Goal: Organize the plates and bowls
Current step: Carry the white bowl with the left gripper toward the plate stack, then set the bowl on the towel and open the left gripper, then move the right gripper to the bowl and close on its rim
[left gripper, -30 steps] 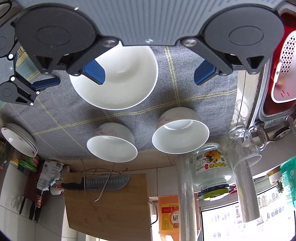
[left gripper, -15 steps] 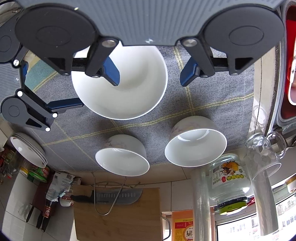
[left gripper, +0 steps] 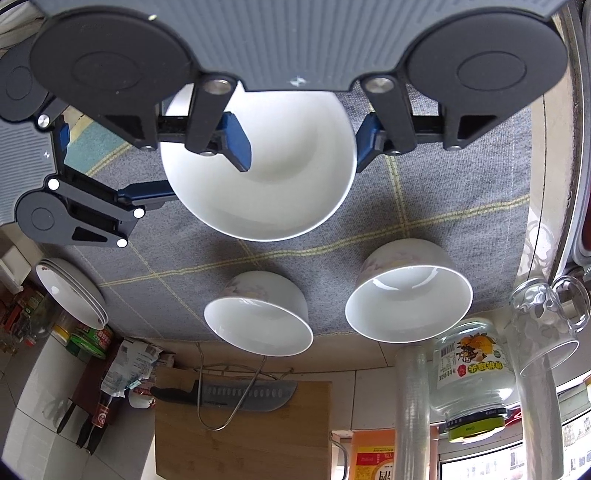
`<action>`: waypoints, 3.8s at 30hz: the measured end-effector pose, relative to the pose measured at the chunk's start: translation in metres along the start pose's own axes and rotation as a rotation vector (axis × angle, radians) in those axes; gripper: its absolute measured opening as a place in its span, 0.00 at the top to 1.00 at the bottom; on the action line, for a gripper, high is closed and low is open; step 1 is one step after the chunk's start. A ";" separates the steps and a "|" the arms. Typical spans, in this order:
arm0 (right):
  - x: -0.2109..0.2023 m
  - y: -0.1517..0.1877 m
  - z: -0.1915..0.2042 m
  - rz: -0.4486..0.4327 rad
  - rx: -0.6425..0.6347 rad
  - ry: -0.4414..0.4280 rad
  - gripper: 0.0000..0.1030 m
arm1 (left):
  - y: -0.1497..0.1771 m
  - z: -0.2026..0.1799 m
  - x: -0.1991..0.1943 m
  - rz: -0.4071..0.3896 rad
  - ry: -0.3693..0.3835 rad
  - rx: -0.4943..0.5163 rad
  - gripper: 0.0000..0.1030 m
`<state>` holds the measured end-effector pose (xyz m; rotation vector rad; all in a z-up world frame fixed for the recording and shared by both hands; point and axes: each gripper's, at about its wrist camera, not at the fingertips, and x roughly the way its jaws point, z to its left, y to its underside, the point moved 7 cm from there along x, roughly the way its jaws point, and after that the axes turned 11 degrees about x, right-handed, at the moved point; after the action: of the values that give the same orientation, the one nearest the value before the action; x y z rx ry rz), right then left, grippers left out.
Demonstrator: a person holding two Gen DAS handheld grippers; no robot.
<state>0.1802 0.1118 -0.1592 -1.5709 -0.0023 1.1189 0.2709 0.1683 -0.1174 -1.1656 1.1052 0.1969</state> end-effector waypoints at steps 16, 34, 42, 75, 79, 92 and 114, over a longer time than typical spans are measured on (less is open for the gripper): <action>-0.014 0.001 -0.003 0.008 0.028 0.018 0.22 | -0.011 -0.013 -0.001 -0.011 0.023 0.014 0.44; -0.070 0.032 -0.057 -0.001 0.147 0.180 0.22 | -0.060 -0.094 0.032 -0.033 0.165 0.185 0.44; -0.091 0.050 -0.082 0.001 0.207 0.253 0.22 | -0.076 -0.128 0.047 -0.033 0.224 0.255 0.44; -0.103 0.074 -0.111 0.025 0.306 0.309 0.20 | -0.084 -0.161 0.073 -0.032 0.281 0.271 0.25; -0.110 0.069 -0.110 -0.024 0.300 0.311 0.00 | -0.087 -0.159 0.064 -0.073 0.237 0.285 0.14; -0.121 0.056 -0.113 -0.024 0.308 0.340 0.00 | -0.076 -0.111 0.016 -0.235 -0.025 0.199 0.05; -0.092 -0.002 -0.126 0.051 0.291 0.343 0.00 | -0.063 -0.059 0.039 -0.256 -0.277 0.112 0.05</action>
<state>0.2113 -0.0335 -0.1122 -1.4845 0.4143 0.8332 0.2950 0.0775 -0.1057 -1.1296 0.7078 0.0924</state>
